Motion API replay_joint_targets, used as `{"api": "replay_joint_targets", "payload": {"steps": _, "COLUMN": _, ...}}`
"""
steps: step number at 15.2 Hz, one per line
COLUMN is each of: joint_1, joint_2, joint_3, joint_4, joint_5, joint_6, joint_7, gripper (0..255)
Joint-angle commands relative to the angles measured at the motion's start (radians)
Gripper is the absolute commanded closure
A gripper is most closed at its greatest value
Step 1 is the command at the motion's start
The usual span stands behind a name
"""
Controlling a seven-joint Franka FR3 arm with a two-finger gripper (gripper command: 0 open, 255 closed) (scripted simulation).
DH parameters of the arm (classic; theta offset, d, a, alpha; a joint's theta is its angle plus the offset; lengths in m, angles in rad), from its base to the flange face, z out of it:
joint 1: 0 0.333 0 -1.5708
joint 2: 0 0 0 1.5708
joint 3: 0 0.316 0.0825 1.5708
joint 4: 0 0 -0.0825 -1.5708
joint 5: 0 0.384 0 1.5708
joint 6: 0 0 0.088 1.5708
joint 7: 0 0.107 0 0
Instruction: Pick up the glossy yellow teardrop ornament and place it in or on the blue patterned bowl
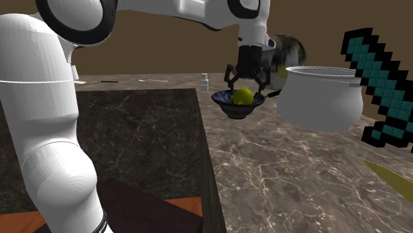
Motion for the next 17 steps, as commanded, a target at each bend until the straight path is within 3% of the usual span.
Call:
{"api": "replay_joint_targets", "payload": {"steps": 1, "joint_1": 0.0, "joint_2": -0.001, "joint_3": 0.0, "joint_4": -0.004, "joint_5": 0.0, "joint_6": 0.003, "joint_7": 0.001, "gripper": 0}}
{"api": "replay_joint_targets", "payload": {"steps": 5, "joint_1": 0.0, "joint_2": -0.001, "joint_3": 0.0, "joint_4": -0.004, "joint_5": 0.0, "joint_6": 0.003, "joint_7": 0.001, "gripper": 0}}
{"api": "replay_joint_targets", "payload": {"steps": 6, "joint_1": 0.001, "joint_2": -0.001, "joint_3": 0.0, "joint_4": -0.005, "joint_5": 0.0, "joint_6": 0.003, "joint_7": 0.001, "gripper": 255}}
{"api": "replay_joint_targets", "payload": {"steps": 17, "joint_1": -0.001, "joint_2": 0.005, "joint_3": 0.0, "joint_4": 0.03, "joint_5": 0.001, "joint_6": -0.025, "joint_7": -0.004, "gripper": 255}}
